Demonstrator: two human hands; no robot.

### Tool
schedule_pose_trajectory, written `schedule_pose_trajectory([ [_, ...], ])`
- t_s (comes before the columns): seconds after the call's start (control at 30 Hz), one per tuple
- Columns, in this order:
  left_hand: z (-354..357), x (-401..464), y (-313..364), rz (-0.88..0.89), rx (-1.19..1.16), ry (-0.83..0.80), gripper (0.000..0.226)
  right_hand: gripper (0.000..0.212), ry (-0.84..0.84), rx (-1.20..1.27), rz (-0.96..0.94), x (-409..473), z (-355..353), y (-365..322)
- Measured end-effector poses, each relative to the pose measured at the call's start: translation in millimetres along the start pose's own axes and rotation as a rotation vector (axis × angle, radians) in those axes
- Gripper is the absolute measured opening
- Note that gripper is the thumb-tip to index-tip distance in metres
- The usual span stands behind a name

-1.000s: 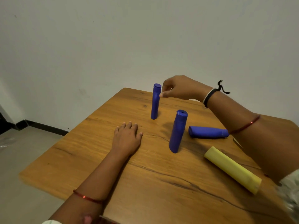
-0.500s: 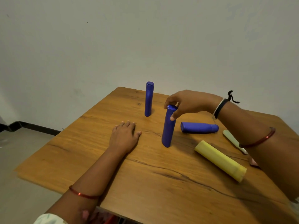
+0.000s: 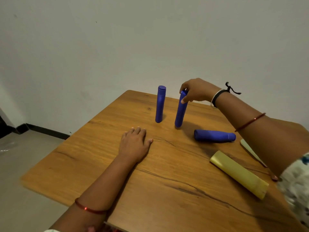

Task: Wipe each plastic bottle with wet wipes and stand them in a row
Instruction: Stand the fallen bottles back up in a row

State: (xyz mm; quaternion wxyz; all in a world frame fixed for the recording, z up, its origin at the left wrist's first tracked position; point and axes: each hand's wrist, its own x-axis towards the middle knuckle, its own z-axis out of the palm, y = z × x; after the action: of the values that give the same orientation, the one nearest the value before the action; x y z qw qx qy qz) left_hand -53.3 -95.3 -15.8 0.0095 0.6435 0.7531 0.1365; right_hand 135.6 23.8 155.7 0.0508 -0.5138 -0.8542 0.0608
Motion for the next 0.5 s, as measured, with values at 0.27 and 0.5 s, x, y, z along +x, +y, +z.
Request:
schedule_pose_trajectory([
  [0.27, -0.6, 0.9, -0.8, 0.0, -0.002, -0.012, 0.06, 0.044, -0.029, 0.013, 0.036, 26.7, 12.4, 1.3],
  [0.5, -0.6, 0.4, -1.1, 0.0, -0.011, -0.013, 0.06, 0.044, -0.042, 0.057, 0.033, 27.4, 12.2, 2.5],
])
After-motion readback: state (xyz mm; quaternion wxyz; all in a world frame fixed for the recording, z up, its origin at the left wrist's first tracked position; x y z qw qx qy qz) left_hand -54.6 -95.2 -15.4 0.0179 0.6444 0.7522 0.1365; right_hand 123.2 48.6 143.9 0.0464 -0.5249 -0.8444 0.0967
